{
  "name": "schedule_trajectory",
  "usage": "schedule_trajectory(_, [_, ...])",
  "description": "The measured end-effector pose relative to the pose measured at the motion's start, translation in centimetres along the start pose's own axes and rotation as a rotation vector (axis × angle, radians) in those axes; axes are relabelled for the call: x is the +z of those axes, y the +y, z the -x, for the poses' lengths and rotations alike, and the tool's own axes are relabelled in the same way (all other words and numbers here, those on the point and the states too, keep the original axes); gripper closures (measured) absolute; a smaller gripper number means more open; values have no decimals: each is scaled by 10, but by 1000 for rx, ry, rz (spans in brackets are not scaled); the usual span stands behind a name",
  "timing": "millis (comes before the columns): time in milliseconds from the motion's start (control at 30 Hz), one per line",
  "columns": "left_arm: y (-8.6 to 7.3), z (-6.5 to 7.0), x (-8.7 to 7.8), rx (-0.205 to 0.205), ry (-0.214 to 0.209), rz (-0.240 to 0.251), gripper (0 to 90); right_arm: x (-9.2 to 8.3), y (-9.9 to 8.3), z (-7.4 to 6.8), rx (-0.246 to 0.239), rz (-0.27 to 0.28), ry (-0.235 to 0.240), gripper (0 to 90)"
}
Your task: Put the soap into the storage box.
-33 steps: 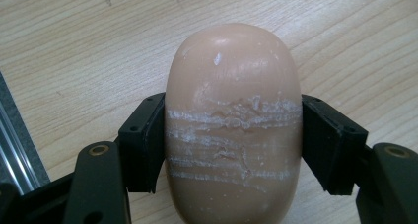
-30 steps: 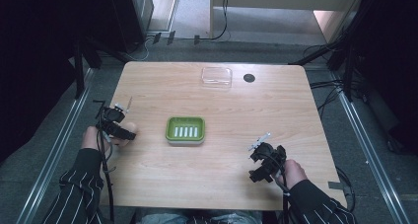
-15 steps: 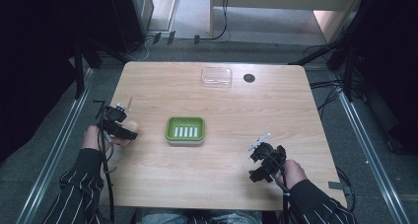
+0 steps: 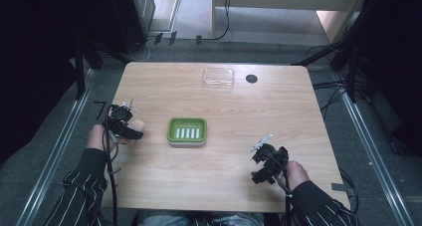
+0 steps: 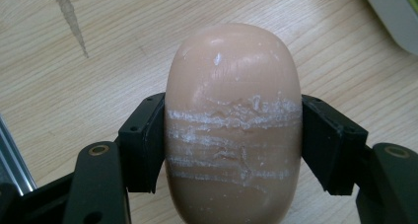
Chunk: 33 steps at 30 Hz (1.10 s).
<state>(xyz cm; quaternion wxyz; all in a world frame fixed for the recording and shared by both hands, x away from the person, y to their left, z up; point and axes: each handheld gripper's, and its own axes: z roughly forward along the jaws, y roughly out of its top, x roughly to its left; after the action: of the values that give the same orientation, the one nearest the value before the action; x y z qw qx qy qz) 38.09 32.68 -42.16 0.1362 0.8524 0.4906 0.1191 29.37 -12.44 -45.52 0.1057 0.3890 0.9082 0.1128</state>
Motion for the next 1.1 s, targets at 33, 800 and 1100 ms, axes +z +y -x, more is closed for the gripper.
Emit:
schedule_trajectory(33, [1, 1, 0, 5, -1, 2, 334, 0, 0, 0, -3, -2, 1, 143])
schedule_trajectory(800, [15, 15, -6, 38, -16, 43, 335, 0, -1, 0, -2, 2, 3, 143])
schedule_trajectory(1100, [23, 22, -12, 56, -40, 92, 334, 0, 0, -1, 6, -5, 1, 143])
